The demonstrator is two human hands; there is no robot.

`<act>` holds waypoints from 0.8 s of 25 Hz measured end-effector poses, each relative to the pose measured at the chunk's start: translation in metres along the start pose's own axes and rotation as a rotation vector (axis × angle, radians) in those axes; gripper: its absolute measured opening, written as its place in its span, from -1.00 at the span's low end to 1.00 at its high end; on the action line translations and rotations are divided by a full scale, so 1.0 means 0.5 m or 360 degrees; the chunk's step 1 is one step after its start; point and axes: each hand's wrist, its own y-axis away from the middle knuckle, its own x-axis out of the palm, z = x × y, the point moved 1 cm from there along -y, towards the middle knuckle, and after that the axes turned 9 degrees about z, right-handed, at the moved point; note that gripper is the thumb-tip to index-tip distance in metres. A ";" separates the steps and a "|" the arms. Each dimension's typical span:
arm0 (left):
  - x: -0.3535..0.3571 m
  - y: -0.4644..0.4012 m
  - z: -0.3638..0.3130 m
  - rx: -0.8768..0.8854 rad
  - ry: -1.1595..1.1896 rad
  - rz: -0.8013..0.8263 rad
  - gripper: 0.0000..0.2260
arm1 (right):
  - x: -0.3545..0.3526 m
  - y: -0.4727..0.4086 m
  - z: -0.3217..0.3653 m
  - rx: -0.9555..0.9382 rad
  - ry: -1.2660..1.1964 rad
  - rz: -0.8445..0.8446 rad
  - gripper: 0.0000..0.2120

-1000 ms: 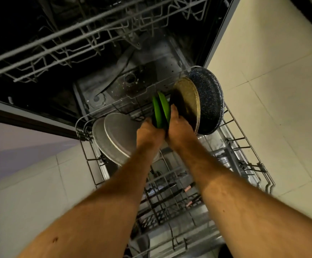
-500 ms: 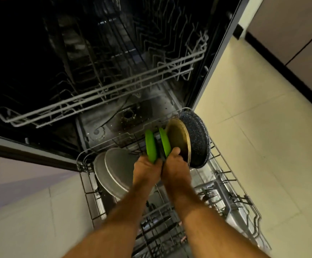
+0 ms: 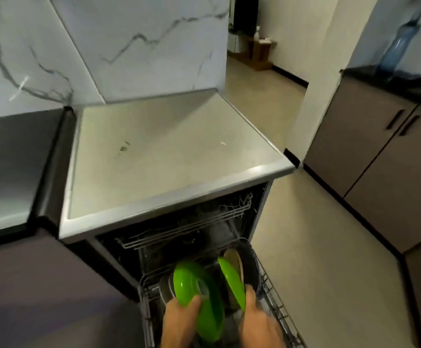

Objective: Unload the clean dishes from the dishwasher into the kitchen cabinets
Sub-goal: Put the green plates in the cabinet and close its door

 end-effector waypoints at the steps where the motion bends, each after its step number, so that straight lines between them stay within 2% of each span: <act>1: -0.019 0.040 -0.017 0.0016 0.0060 0.0010 -0.88 | -0.013 0.040 0.003 -0.0102 0.0113 -0.0169 -0.37; 3: -0.046 0.098 -0.049 0.0084 0.0252 0.0065 -0.92 | -0.040 0.112 0.021 -0.0198 0.0160 -0.0348 -0.36; 6: -0.105 0.182 -0.094 0.0156 0.0497 0.0169 -0.92 | -0.092 0.211 0.060 -0.0190 0.0304 -0.0445 -0.36; 9: -0.166 0.281 -0.137 0.0406 0.0668 0.0129 -0.94 | -0.108 0.272 0.097 -0.0321 0.0528 -0.0442 -0.34; 11: -0.188 0.323 -0.148 0.0467 0.0784 0.0074 -0.91 | -0.122 0.300 0.114 -0.0396 0.0516 -0.0519 -0.35; 13: -0.193 0.361 -0.142 0.0482 0.0936 0.0049 -0.86 | -0.134 0.324 0.123 -0.0568 0.0529 -0.0799 -0.26; 16: -0.197 0.448 -0.128 0.0548 0.1143 -0.0022 -0.80 | -0.127 0.367 0.114 -0.0797 0.0690 -0.0906 -0.10; 20: -0.227 0.551 -0.127 0.0744 0.1395 -0.0003 -0.74 | -0.138 0.454 0.151 -0.1028 0.0790 -0.0994 -0.36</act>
